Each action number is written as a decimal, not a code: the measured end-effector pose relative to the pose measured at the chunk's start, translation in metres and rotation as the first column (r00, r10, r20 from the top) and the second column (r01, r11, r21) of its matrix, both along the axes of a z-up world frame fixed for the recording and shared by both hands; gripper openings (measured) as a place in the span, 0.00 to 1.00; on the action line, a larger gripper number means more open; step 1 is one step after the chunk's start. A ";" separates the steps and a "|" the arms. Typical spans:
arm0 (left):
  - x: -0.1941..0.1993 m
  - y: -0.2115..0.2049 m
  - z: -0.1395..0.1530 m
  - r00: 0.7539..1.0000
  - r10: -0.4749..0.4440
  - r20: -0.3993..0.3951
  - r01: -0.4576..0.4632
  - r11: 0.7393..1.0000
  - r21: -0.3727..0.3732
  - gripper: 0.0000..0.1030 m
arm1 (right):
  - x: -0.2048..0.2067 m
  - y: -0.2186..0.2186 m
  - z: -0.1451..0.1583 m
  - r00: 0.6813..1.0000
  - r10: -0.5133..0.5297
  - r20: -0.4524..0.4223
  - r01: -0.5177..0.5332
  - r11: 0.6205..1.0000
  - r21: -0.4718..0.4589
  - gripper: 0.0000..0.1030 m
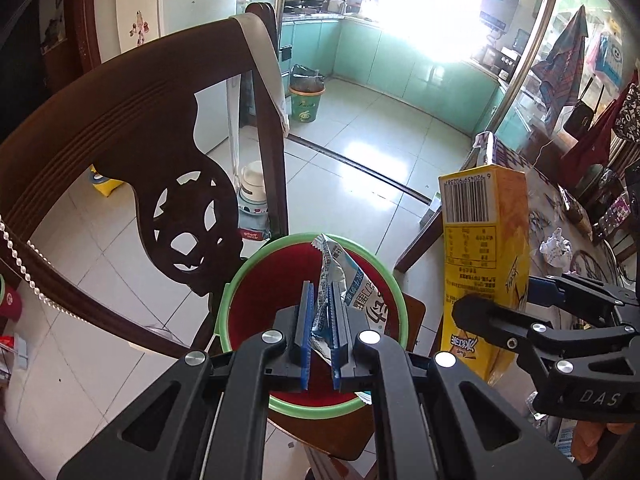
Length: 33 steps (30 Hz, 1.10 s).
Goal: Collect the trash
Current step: 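Carry both items over the red bin and open both grippers to drop them, then grasp the clear printed plastic bag with left gripper while right grasps white milk carton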
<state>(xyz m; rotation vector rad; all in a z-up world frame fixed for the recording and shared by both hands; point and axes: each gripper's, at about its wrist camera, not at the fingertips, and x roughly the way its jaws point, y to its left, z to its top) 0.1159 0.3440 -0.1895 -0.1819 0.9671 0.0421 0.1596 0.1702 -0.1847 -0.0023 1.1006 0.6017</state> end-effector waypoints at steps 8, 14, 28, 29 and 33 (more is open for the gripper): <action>0.010 0.006 -0.006 0.998 0.056 -0.009 -0.056 0.998 0.027 0.39 | 0.003 -0.002 -0.001 1.000 -0.021 0.007 0.020 1.000 0.015 0.67; 0.008 0.003 0.004 0.998 0.065 0.026 -0.066 0.997 0.039 0.59 | -0.002 -0.008 0.012 0.998 -0.043 0.048 0.042 0.999 0.011 0.75; -0.033 -0.064 0.048 0.989 -0.121 0.086 0.117 0.992 0.042 0.59 | -0.088 -0.107 0.078 0.967 -0.197 0.159 0.192 0.980 0.049 0.75; -0.035 -0.072 0.046 0.987 -0.143 0.078 0.141 0.989 0.040 0.59 | -0.095 -0.114 0.077 0.966 -0.207 0.153 0.202 0.978 0.044 0.75; -0.044 -0.112 0.044 0.975 -0.216 0.059 0.216 0.976 0.016 0.59 | -0.124 -0.149 0.069 0.958 -0.256 0.128 0.258 0.966 0.004 0.75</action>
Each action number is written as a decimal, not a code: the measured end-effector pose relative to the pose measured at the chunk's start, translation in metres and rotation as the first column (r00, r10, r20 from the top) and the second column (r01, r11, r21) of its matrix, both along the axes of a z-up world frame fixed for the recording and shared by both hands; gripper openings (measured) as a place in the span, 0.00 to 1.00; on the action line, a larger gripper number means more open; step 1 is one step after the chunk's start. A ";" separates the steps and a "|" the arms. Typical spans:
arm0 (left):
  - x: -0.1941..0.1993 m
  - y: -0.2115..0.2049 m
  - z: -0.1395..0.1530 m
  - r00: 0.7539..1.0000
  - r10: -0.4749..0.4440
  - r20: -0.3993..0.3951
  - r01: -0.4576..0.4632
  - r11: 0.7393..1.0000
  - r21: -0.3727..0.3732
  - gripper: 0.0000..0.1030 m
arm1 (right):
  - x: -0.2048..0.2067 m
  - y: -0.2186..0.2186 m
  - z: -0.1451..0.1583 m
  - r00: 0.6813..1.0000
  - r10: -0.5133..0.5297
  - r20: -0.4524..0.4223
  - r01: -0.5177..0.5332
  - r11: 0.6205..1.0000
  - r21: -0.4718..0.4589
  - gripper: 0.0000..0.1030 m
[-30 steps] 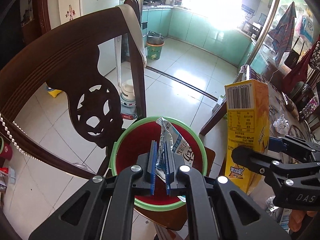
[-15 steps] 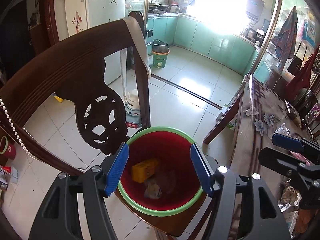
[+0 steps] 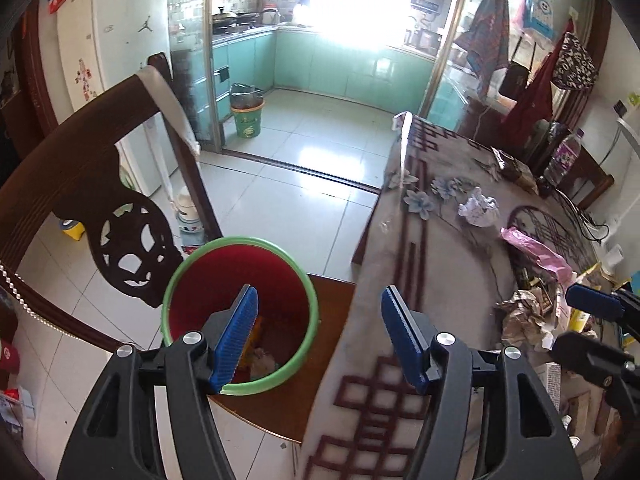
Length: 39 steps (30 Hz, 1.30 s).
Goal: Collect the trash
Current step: 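Grasp the clear printed plastic bag with left gripper while right grasps white milk carton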
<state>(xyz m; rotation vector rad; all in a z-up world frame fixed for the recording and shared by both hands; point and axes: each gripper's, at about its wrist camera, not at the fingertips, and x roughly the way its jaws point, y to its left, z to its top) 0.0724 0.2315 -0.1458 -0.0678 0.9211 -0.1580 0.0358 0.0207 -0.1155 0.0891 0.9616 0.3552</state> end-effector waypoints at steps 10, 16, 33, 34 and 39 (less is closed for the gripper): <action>-0.024 -0.096 0.000 0.992 -0.121 -0.020 0.120 0.991 -0.051 0.60 | -0.044 -0.117 -0.029 0.967 -0.239 -0.092 0.226 0.966 -0.126 0.78; -0.028 -0.136 -0.014 0.984 -0.170 -0.061 0.169 0.985 -0.013 0.60 | -0.058 -0.140 -0.089 0.923 -0.287 -0.256 0.269 0.958 -0.103 0.78; -0.043 -0.165 -0.065 0.948 -0.268 -0.173 0.286 0.955 0.084 0.60 | -0.067 -0.144 -0.123 0.909 -0.237 -0.343 0.249 0.968 -0.008 0.35; -0.042 -0.166 -0.068 0.944 -0.273 -0.183 0.293 0.952 0.087 0.60 | -0.068 -0.145 -0.115 0.918 -0.238 -0.317 0.247 0.969 -0.012 0.35; -0.038 -0.174 -0.085 0.929 -0.297 -0.221 0.322 0.942 0.090 0.60 | -0.073 -0.149 -0.085 0.940 -0.246 -0.238 0.249 0.968 -0.017 0.35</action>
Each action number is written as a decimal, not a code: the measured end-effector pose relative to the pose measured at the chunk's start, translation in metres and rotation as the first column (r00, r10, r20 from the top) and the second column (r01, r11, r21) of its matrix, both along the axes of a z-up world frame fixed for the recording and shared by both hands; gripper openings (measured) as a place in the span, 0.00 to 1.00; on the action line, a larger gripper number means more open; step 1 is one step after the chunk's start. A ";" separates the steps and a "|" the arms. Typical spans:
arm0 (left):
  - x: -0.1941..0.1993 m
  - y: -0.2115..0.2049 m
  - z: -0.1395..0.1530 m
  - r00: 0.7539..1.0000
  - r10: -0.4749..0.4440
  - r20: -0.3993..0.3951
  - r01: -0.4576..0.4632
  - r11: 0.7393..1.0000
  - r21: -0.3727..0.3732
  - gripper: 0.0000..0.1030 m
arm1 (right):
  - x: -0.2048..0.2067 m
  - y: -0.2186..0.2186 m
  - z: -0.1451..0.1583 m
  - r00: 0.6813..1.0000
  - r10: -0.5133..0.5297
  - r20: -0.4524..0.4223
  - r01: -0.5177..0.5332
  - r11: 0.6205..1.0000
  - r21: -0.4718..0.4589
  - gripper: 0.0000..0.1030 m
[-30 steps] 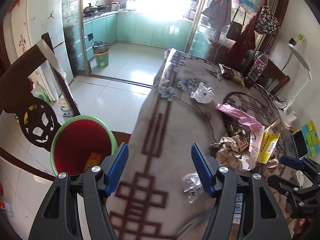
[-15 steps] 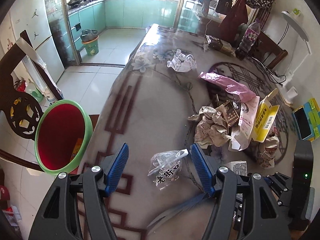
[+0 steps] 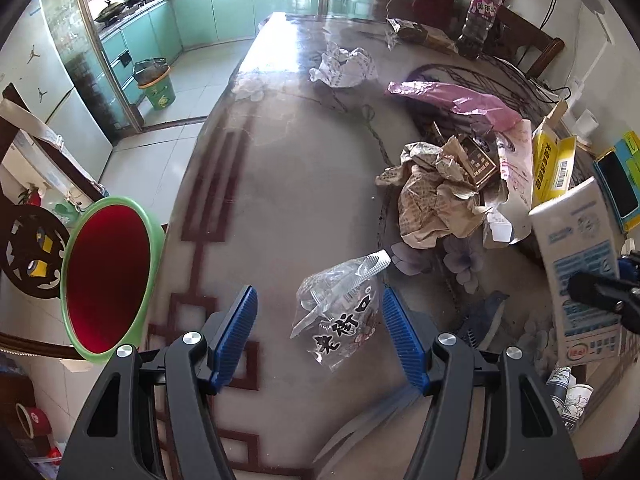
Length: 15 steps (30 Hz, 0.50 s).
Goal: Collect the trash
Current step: 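Grasp the clear printed plastic bag with left gripper while right grasps white milk carton, then carry the plastic bag and milk carton over the red bin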
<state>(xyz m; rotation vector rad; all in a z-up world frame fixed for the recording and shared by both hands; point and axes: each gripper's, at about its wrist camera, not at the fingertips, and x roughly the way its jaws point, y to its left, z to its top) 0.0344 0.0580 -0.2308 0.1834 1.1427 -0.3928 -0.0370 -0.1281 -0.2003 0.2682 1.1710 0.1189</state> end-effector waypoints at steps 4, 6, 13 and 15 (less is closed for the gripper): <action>0.004 -0.003 -0.014 0.998 -0.004 -0.060 0.001 0.999 -0.042 0.36 | 0.000 -0.011 0.010 1.000 -0.021 0.014 0.021 1.000 0.006 0.35; 0.005 -0.002 -0.013 0.998 0.007 -0.070 -0.012 0.998 -0.067 0.34 | -0.001 -0.014 0.014 1.000 -0.023 0.015 0.023 1.000 0.005 0.35; -0.005 0.001 0.012 1.000 -0.010 -0.004 0.010 0.995 -0.096 0.28 | 0.001 -0.013 0.022 0.999 -0.027 0.027 0.027 1.000 -0.003 0.35; -0.007 0.006 0.025 1.000 0.002 0.016 0.000 0.992 -0.125 0.27 | 0.000 -0.011 0.024 0.999 -0.028 0.030 0.028 1.000 -0.004 0.35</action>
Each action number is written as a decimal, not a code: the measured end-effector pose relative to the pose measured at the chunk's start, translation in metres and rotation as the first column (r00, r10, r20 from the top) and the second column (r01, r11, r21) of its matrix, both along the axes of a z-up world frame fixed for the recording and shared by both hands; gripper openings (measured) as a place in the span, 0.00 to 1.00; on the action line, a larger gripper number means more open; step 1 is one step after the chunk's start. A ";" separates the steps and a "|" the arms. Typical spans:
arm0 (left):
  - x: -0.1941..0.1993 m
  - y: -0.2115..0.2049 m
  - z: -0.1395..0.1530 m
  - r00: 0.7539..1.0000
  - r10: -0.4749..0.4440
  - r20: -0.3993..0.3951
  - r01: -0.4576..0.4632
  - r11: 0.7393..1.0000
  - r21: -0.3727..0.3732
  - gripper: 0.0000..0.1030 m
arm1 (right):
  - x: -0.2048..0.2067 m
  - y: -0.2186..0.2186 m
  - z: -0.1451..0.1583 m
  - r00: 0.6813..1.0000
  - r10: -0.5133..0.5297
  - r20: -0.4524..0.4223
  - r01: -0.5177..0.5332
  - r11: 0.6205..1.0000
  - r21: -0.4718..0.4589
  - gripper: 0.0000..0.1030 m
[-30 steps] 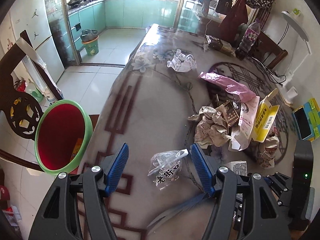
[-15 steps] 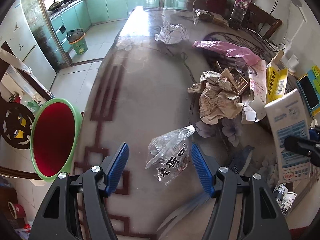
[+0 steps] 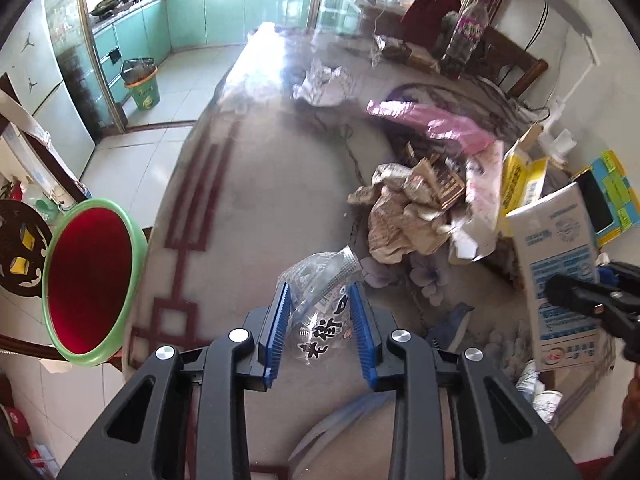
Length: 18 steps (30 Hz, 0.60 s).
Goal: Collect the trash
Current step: 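Carry the plastic bag and milk carton over the red bin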
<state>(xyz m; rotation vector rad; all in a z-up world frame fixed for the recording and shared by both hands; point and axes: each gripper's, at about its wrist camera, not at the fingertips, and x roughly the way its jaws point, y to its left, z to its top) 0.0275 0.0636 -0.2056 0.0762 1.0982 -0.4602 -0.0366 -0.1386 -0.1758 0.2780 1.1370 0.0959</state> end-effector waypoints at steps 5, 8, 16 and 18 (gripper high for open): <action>-0.003 0.012 0.026 0.999 0.043 0.030 -0.041 0.998 -0.040 0.27 | 0.004 0.007 0.003 1.000 0.002 0.012 -0.001 1.000 -0.012 0.35; -0.003 0.015 0.038 0.998 0.049 0.041 -0.047 0.998 -0.050 0.27 | 0.004 0.010 0.004 1.000 -0.001 0.011 0.001 1.000 -0.016 0.35; -0.002 0.018 0.055 0.997 0.026 0.076 -0.021 0.998 -0.059 0.26 | 0.003 0.017 0.008 1.000 -0.011 0.018 0.012 0.999 -0.038 0.35; -0.002 0.017 0.057 0.996 0.021 0.086 -0.017 0.998 -0.055 0.26 | 0.002 0.018 0.009 1.000 -0.016 0.018 0.017 0.999 -0.044 0.35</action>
